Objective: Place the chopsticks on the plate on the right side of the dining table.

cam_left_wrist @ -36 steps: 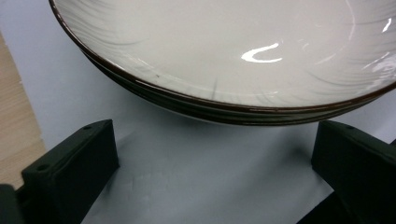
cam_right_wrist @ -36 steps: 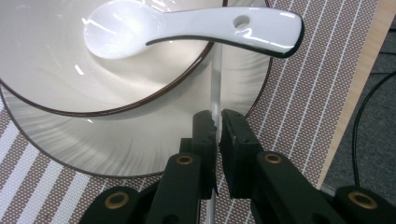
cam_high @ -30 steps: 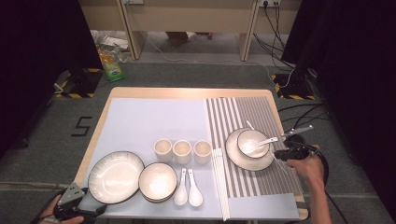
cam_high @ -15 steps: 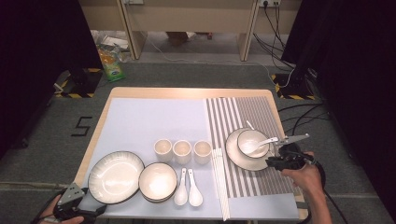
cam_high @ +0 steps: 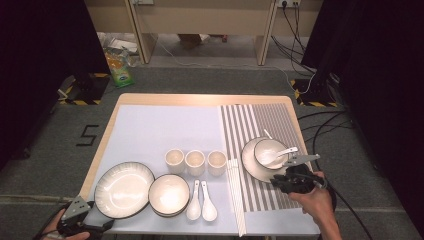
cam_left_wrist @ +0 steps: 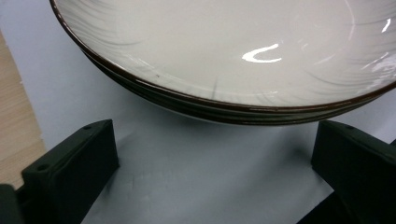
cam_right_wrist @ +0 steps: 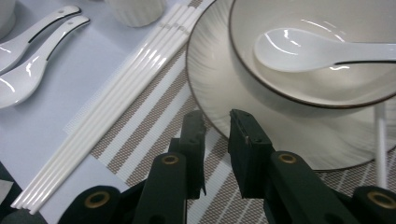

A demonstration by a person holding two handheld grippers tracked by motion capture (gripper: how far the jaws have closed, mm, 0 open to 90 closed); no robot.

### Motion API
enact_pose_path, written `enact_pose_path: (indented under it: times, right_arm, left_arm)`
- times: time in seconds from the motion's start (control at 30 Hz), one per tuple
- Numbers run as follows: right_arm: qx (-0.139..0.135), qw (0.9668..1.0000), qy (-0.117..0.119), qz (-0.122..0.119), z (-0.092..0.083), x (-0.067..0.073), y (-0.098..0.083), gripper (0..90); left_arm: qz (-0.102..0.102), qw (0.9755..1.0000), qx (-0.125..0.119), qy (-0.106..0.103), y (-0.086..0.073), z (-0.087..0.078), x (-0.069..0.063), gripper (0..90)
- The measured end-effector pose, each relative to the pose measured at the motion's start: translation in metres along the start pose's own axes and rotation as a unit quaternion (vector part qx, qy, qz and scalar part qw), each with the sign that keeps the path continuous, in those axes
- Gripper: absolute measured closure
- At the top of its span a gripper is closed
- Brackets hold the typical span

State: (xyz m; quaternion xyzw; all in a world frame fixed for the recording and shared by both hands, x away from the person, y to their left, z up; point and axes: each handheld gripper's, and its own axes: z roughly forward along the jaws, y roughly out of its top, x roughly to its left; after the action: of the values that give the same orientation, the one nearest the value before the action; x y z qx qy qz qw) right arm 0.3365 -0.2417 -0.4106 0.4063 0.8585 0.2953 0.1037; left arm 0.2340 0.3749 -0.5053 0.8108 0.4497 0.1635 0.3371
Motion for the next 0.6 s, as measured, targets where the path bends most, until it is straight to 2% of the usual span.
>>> enact_pose_path:
  times: [0.13, 0.37, 0.47, 0.6]
  right_arm:
    - [0.009, 0.9999, -0.003, -0.01, 0.009, 0.013, 0.0, 74.6]
    - [0.03, 0.9986, 0.02, -0.04, 0.031, 0.037, 0.004, 72.8]
    - [0.031, 0.9982, 0.023, -0.046, 0.038, 0.045, 0.008, 72.4]
    - [0.032, 0.9978, 0.026, -0.053, 0.046, 0.054, 0.011, 72.3]
  left_arm:
    - [0.0, 1.0, -0.008, 0.004, -0.001, 0.001, 0.0, 0.0]
    - [0.0, 1.0, 0.001, -0.001, 0.0, 0.0, 0.0, 0.0]
    - [0.0, 1.0, -0.009, 0.004, -0.001, 0.001, 0.0, 0.0]
    - [0.001, 1.0, -0.005, 0.004, -0.001, 0.001, 0.0, 0.0]
